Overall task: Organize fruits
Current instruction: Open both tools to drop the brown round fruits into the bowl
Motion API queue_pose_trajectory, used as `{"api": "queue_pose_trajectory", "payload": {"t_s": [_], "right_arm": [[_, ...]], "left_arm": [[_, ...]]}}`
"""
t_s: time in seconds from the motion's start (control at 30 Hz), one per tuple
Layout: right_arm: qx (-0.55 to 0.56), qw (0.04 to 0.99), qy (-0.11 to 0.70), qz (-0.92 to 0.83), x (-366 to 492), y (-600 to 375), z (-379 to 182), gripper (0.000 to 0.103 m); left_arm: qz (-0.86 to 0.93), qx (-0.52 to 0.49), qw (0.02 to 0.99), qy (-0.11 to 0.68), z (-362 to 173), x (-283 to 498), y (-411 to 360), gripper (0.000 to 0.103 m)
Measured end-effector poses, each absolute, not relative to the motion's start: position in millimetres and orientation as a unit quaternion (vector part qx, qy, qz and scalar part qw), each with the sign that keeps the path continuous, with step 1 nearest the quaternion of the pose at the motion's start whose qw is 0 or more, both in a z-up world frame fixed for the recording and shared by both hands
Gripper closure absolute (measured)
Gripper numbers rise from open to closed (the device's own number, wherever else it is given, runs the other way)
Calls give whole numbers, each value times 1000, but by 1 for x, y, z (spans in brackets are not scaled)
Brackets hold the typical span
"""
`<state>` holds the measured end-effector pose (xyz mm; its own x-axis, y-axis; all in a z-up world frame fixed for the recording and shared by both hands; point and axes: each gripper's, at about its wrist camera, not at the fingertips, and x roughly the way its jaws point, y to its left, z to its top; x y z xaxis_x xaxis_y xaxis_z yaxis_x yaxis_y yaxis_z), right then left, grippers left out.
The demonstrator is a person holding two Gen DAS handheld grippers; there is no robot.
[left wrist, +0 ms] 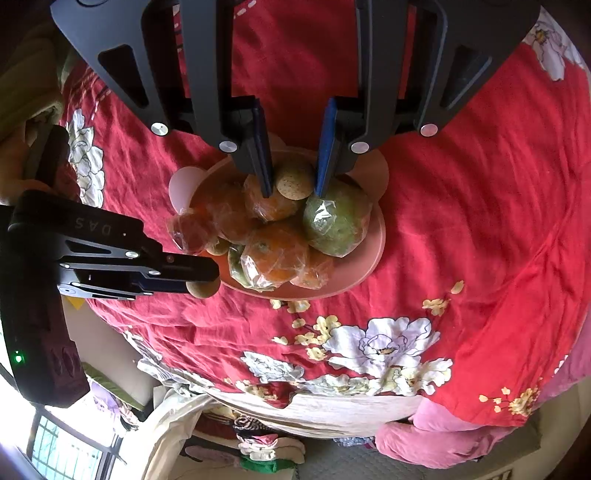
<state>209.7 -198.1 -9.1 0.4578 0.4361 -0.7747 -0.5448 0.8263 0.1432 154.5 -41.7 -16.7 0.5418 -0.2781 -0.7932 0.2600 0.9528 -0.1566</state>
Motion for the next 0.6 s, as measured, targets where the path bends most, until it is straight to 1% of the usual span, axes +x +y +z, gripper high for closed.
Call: {"api": "queue_pose_trajectory", "payload": {"t_s": [0.07, 0.2, 0.43, 0.6], "right_arm": [[-61, 851, 434, 288, 210, -198, -9, 77], [-60, 853, 433, 287, 209, -199, -9, 72], [-57, 856, 425, 288, 205, -200, -3, 68], [-57, 862, 416, 283, 200, -202, 2, 63]], "left_arm": [[-153, -9, 878, 454, -16, 155, -42, 87], [-153, -9, 878, 453, -16, 155, -42, 87], [-153, -7, 878, 453, -15, 155, -43, 87], [-152, -6, 879, 452, -15, 154, -43, 87]]}}
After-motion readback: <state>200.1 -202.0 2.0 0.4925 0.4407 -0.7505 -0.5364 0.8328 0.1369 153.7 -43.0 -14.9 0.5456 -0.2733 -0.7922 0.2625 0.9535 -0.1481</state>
